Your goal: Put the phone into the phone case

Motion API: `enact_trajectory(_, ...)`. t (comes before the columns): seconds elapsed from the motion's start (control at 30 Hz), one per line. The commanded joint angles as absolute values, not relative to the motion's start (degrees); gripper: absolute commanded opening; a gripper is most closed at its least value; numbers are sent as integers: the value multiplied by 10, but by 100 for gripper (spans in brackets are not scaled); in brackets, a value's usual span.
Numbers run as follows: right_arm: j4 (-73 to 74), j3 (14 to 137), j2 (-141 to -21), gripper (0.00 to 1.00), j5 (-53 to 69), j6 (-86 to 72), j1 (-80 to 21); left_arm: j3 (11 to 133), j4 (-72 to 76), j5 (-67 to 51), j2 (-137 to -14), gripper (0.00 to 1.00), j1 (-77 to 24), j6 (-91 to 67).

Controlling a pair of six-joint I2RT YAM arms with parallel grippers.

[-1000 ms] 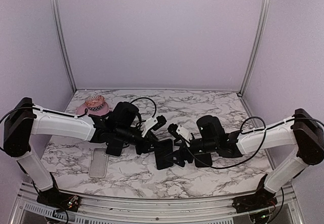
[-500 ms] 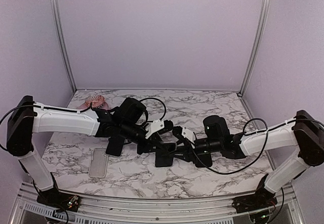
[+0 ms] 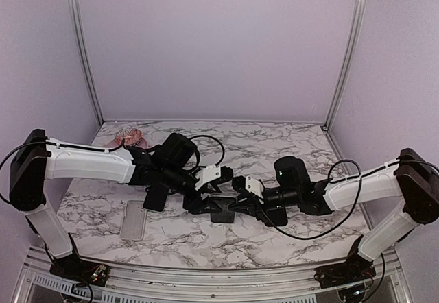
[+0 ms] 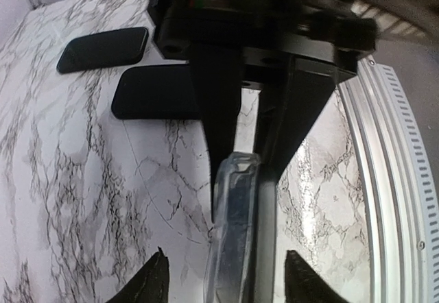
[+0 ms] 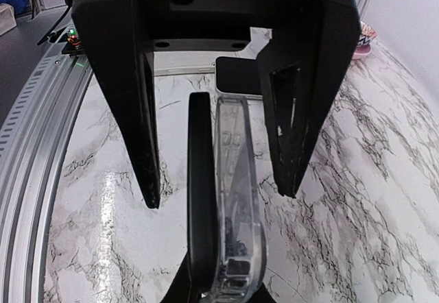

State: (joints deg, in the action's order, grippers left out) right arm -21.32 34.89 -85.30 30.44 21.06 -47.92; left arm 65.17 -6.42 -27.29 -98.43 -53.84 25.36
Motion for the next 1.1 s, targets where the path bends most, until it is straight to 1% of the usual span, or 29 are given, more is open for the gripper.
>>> enact_trajectory(0.0,-201,373,-864,10,296,242,-477,614,-41,-294,-953,68,-515,263)
enact_trajectory(0.03,-197,375,-863,10,296,243,-476,600,-18,-306,-944,69,-513,262)
enact_trajectory(0.1,-199,372,-860,10,303,242,-472,583,18,-329,-936,67,-513,263)
enact_trajectory(0.17,-199,370,-858,10,304,242,-469,571,33,-340,-931,61,-513,266)
enact_trajectory(0.23,-199,370,-857,11,310,242,-468,559,49,-340,-929,53,-514,269)
enact_trajectory(0.3,-201,372,-859,11,319,243,-468,556,61,-345,-929,48,-514,266)
enact_trajectory(0.47,-204,375,-861,12,337,248,-468,552,94,-346,-937,47,-515,269)
enact_trajectory(0.53,-205,375,-860,12,344,250,-468,546,98,-340,-937,44,-514,282)
enact_trajectory(0.67,-206,375,-861,14,346,254,-468,541,111,-350,-938,31,-514,298)
enact_trajectory(0.9,-211,394,-885,20,348,250,-467,568,109,-370,-969,16,-522,279)
enact_trajectory(1.0,-215,395,-890,21,343,249,-468,570,109,-365,-971,1,-526,278)
enact_trajectory(1.07,-213,397,-892,22,340,250,-467,571,108,-361,-971,0,-528,276)
